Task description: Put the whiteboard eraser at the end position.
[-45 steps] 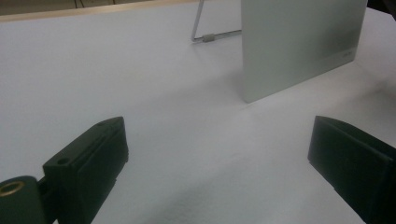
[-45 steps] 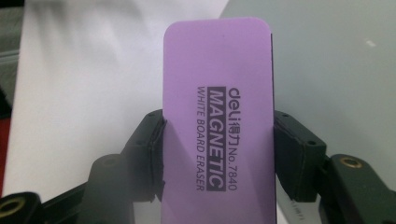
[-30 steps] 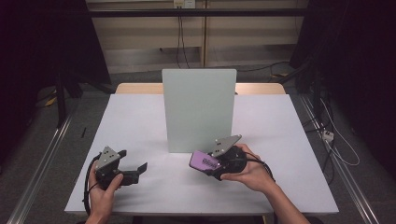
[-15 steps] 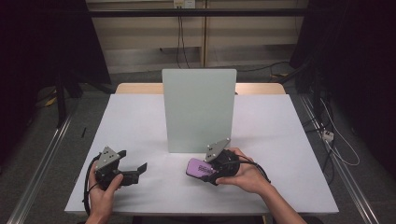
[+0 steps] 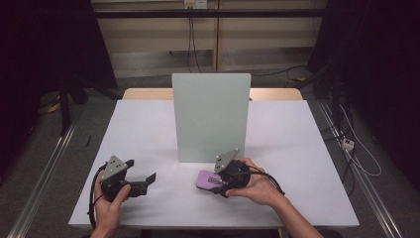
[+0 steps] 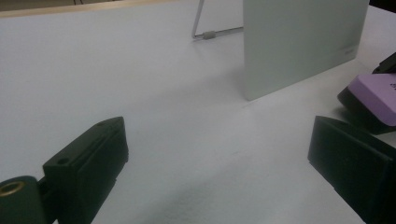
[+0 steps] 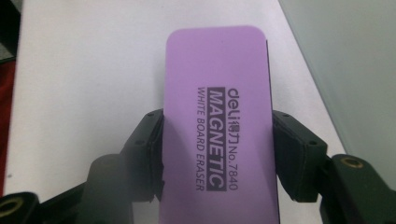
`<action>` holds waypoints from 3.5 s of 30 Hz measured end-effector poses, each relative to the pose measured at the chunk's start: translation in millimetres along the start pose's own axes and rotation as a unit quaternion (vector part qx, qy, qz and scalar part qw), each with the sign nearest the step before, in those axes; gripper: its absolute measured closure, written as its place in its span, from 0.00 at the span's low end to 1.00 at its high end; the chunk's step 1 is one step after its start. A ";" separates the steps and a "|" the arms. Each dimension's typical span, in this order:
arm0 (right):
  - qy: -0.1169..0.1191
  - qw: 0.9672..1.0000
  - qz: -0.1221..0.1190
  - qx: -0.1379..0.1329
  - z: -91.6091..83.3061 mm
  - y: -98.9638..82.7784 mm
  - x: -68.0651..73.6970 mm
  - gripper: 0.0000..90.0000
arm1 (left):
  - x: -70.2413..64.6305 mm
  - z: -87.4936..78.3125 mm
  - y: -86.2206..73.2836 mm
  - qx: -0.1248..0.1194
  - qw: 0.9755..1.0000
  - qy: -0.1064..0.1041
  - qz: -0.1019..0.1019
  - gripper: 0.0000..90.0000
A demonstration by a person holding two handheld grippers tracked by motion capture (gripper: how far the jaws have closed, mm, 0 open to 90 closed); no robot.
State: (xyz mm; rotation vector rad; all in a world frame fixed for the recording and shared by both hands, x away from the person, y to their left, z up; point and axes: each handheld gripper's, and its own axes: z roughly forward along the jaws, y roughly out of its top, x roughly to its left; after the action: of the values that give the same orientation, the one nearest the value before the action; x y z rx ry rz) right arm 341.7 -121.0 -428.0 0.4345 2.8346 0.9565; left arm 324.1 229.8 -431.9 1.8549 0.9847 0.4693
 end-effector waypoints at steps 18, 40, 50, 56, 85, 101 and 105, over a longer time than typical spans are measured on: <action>0.001 1.000 0.009 -0.005 4.2 -2.0 -2.3 0.46 | 0.1 -0.2 0.0 0.001 1.000 0.000 0.000 0.05; 0.007 1.000 0.026 0.002 9.5 -5.2 -4.0 0.35 | 1.0 -1.4 -1.1 0.002 1.000 0.006 -0.007 0.05; -0.026 0.999 0.030 -0.022 0.9 -4.7 -5.2 0.13 | 1.2 0.7 -2.8 0.010 1.000 0.005 -0.012 0.05; -0.027 0.998 0.042 -0.028 -3.1 -5.8 -3.8 0.11 | -0.6 2.7 -1.3 0.007 1.000 0.000 -0.005 0.05; -0.153 0.969 0.160 -0.114 -30.8 -22.1 -13.2 0.10 | 2.7 -2.4 -2.5 0.009 1.000 0.011 -0.013 0.06; -0.214 0.940 0.215 -0.154 -53.2 -56.6 -9.6 0.10 | 2.4 -2.7 -2.1 0.007 1.000 0.019 -0.019 0.07; -0.230 0.934 0.223 -0.160 -58.9 -67.1 -7.3 0.10 | 2.3 -2.9 -2.0 0.008 1.000 0.020 -0.018 0.07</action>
State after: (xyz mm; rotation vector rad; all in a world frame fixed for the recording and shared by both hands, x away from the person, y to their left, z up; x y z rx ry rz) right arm 321.2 -208.0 -422.0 1.1204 2.1473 1.1721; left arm 322.7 233.7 -432.5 1.8458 1.0489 0.4800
